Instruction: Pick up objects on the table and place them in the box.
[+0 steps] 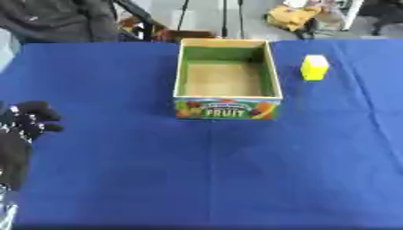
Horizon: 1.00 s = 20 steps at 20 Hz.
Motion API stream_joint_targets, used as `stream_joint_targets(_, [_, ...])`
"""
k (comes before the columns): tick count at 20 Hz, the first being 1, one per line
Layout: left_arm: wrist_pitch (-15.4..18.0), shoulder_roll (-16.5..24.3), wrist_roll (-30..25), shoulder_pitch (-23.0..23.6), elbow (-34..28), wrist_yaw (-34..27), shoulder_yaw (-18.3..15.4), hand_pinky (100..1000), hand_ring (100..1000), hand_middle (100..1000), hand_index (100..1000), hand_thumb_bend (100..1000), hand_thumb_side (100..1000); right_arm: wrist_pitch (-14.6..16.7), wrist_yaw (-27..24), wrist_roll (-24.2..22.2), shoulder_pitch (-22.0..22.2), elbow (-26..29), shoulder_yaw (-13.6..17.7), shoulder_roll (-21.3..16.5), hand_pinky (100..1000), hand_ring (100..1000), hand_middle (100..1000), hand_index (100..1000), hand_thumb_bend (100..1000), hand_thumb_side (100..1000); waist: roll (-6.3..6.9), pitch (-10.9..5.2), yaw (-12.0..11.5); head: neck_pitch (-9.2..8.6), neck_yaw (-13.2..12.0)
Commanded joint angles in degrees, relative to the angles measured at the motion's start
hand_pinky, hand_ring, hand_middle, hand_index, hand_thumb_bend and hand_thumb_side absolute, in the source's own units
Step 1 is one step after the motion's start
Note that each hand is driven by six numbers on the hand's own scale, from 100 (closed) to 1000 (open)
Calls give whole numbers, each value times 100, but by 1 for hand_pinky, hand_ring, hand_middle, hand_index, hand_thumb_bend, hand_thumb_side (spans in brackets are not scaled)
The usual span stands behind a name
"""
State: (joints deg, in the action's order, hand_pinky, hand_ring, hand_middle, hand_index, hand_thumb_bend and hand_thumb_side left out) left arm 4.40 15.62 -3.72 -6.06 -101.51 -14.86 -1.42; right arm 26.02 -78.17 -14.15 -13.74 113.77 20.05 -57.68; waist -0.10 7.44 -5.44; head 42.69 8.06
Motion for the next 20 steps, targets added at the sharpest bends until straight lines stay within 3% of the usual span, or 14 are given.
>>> stream_joint_targets(1, [5,169,-41,-57,-124,-22,25,588,630,561,682,381,998,-72,31,291,-143,16,98,-426,301,506,462,449,100,601,-35,-80,-19,-28,297])
stream_joint_targets(7, [-16,189,-67,-38,-105,-12,52,586,630,561,682,388,997,-452,71,466,-456,-873,-4,-786,331,535,479,447,100,645,-146,-126,-70,81,775])
stream_joint_targets(14, [-27,222,-105,-41,-76,-1,97,586,630,560,681,392,997,-1063,174,33,-695,-2277,-299,-1037,427,621,541,461,100,711,-244,-154,-157,98,954])
stream_joint_targets(17, [-30,237,-126,-48,-70,3,117,585,630,560,681,393,997,-1164,520,-297,-713,-2743,-456,-1126,485,678,579,473,100,720,-272,-140,-214,89,1002])
stream_joint_targets(20, [-30,251,-146,-65,-74,8,138,585,630,560,681,393,997,-1057,1235,-640,-759,-3157,-631,-1194,538,727,614,494,100,708,-294,-120,-279,96,1073])
